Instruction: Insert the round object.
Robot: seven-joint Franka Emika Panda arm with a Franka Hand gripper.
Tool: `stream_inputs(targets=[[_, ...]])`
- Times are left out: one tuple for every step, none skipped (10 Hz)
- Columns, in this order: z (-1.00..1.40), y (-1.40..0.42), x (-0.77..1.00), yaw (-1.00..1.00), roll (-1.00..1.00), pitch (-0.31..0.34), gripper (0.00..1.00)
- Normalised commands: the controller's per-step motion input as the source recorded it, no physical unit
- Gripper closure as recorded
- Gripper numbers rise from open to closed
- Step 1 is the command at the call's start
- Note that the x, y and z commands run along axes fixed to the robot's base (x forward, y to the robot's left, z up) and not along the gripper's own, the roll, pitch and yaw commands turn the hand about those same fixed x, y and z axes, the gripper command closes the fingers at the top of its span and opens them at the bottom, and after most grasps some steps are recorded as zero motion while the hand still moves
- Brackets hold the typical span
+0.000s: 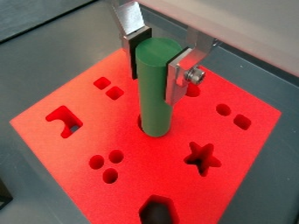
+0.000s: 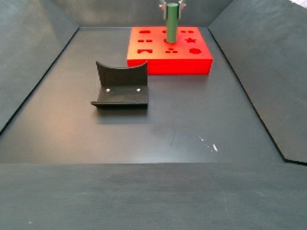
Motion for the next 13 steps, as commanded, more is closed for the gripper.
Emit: stream_inputs(targets=[[-0.18, 0.0, 0.27, 0.23, 0.08, 0.0, 1.0], [-0.18, 0.0, 0.17, 0.2, 0.09, 0.0, 1.0], [-0.21, -0.04, 0.06, 0.16, 0.06, -0.011, 1.0], [-0.4, -0.03, 0.0, 0.13, 0.04, -0.07, 1.0], [-0.7, -0.09, -0.14, 0.12, 0.14, -0.13, 1.0], [-0.88, -0.1, -0.19, 0.11, 0.18, -0.139, 1.0], [-0.91, -0.13, -0.18, 0.13, 0.14, -0.144, 1.0], [-0.91, -0.15, -0.14, 0.15, 0.11, -0.161, 1.0], [-0.91, -0.11, -0.12, 0.19, 0.08, -0.166, 1.0], [-0.86, 0.0, -0.08, 0.22, 0.0, -0.187, 1.0], [-0.23, 0.04, -0.13, 0.0, -0.17, -0.083, 1.0], [-0.02, 0.01, 0.0, 0.0, -0.05, 0.0, 1.0], [0.0, 0.0, 0.0, 0.0, 0.0, 0.0, 1.0]])
